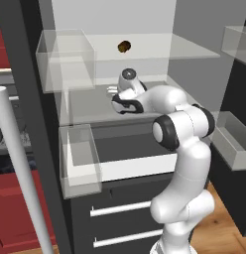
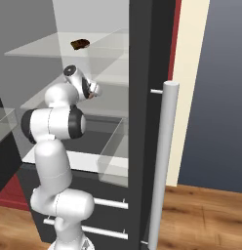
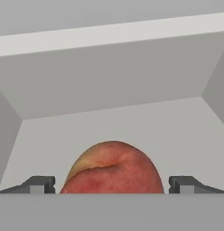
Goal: Place the cold items (sweet potato and peach) from the fridge in one tupperware on the dining counter. Place the warm items (hot dog and kebab skewer) in the stove area in another tupperware.
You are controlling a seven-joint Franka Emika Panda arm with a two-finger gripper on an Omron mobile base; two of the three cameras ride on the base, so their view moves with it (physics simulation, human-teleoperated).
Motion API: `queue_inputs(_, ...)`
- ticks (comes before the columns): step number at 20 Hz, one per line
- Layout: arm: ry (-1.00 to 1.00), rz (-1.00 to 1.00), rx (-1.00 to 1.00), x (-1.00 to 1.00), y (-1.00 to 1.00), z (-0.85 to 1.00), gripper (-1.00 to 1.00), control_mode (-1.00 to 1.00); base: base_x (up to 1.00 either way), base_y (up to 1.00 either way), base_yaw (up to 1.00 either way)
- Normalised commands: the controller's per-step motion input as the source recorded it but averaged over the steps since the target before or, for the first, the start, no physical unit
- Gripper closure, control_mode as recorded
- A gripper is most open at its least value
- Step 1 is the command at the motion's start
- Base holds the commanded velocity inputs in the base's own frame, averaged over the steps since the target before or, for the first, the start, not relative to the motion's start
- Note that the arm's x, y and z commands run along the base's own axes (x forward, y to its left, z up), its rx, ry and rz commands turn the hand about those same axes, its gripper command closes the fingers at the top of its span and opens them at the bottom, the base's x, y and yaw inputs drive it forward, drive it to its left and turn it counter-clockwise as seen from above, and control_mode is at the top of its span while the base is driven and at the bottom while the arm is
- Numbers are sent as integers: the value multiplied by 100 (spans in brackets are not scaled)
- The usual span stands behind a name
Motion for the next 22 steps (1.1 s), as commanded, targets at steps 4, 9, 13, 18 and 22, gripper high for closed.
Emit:
queue_inputs(4,-2,0,-1,-5,0,-42,100,-100,0,0,0)
queue_inputs(9,0,0,0,-5,0,-31,100,-100,0,0,0)
queue_inputs(13,-20,0,6,-65,-10,-6,100,-100,0,0,0)
queue_inputs(18,-31,-1,14,-100,-28,8,100,-100,0,0,0)
queue_inputs(22,-6,0,2,-100,-18,48,100,-100,0,0,0)
